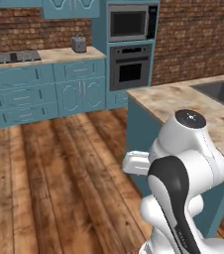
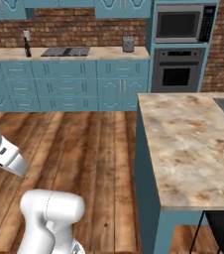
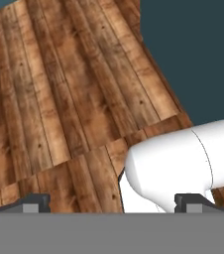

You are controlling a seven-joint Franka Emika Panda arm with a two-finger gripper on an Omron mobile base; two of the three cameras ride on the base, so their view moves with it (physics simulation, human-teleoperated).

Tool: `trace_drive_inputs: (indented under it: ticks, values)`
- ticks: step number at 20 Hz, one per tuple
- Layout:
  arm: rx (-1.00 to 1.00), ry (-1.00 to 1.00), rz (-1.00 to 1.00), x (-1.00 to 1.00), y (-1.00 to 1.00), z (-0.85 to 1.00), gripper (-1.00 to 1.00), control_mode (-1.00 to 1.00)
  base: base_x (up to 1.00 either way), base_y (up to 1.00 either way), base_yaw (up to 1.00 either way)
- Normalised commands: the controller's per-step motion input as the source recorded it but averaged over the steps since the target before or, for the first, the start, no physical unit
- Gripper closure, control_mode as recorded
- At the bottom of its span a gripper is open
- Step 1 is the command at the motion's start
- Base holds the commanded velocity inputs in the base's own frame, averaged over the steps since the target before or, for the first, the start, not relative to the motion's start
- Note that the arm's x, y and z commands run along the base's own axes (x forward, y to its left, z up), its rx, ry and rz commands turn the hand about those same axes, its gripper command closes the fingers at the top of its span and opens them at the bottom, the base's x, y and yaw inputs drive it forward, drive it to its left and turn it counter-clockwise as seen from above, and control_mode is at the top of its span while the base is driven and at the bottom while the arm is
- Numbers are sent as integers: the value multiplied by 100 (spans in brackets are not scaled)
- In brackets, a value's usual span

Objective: There is a wine glass and glass cup on the dining counter. Place the wine bottle next to the wine glass and the juice bottle next to the glass cup.

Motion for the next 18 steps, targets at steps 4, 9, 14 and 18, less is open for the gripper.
trace_drive_inputs:
  ticks: [4,9,14,18]
  values:
    - [0,0,0,0,0,0,-100,100,36,65,0]
    - [0,0,0,0,0,0,-100,100,86,34,-2]
    - [0,0,0,0,0,0,-100,100,94,19,0]
    - [0,0,0,0,0,0,-100,100,94,15,0]
